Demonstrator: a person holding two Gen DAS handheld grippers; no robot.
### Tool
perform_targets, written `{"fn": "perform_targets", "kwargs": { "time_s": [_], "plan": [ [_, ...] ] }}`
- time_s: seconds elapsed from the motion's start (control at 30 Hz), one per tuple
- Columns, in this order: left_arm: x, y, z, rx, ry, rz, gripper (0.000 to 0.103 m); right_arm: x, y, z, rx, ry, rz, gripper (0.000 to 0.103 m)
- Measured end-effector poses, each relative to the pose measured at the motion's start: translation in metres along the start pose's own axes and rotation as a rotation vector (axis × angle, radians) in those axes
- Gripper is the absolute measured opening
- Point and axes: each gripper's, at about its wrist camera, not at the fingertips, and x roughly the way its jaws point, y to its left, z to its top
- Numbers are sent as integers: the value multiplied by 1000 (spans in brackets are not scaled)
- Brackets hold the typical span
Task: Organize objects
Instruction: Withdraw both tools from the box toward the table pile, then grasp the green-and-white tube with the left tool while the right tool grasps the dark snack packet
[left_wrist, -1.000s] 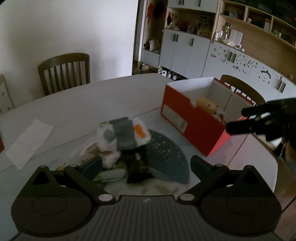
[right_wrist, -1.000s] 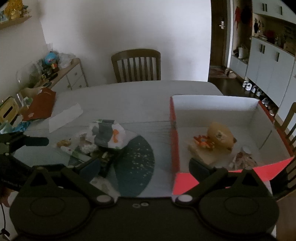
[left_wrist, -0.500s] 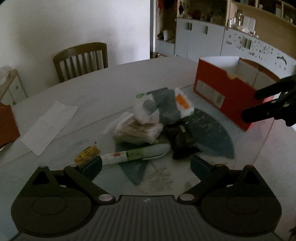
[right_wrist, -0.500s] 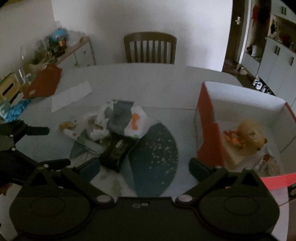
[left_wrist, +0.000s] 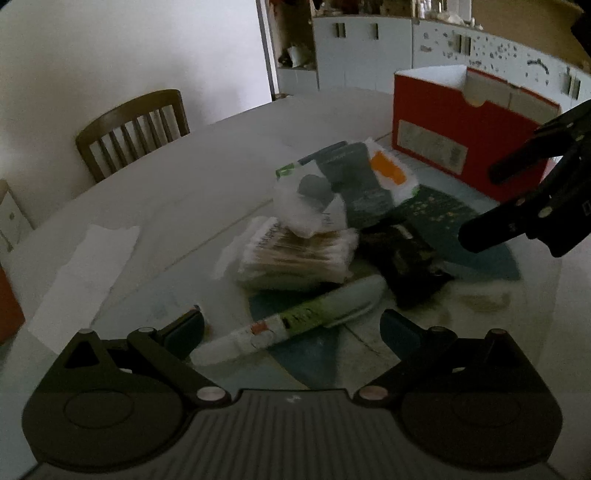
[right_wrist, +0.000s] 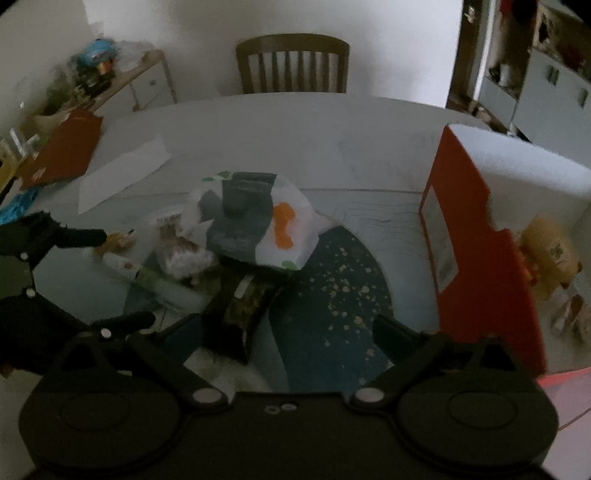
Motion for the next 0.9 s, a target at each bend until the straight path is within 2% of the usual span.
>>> {"fn": "perform_targets", "kwargs": {
  "time_s": [0.1, 0.23, 0.4, 0.5, 0.6, 0.67, 0.73, 0.9],
  "plan": [
    [11, 6, 2, -1, 19, -17, 102, 8, 2, 5, 25, -4, -10, 97],
    [20, 10, 3, 12, 30, -34, 101, 22, 7, 9, 26, 16, -23, 92],
    [25, 11, 6, 47, 38, -62, 101, 34, 9, 13, 37, 46, -9, 88],
    [28, 13, 8, 52, 49, -80, 96, 41, 11, 15, 37, 63, -3, 87],
    [28, 13, 9, 50, 45, -89, 96, 47, 12, 16, 47, 79, 1, 85],
    [29, 13, 9, 38, 49, -108, 91, 50, 13, 17, 53, 84, 4, 84],
    [31, 13, 8, 31, 61, -124, 72, 52, 13, 18, 53, 87, 3, 81],
    [28, 8, 8, 18, 69, -147, 54, 54, 10, 18, 67, 98, 13, 74]
  ]
}}
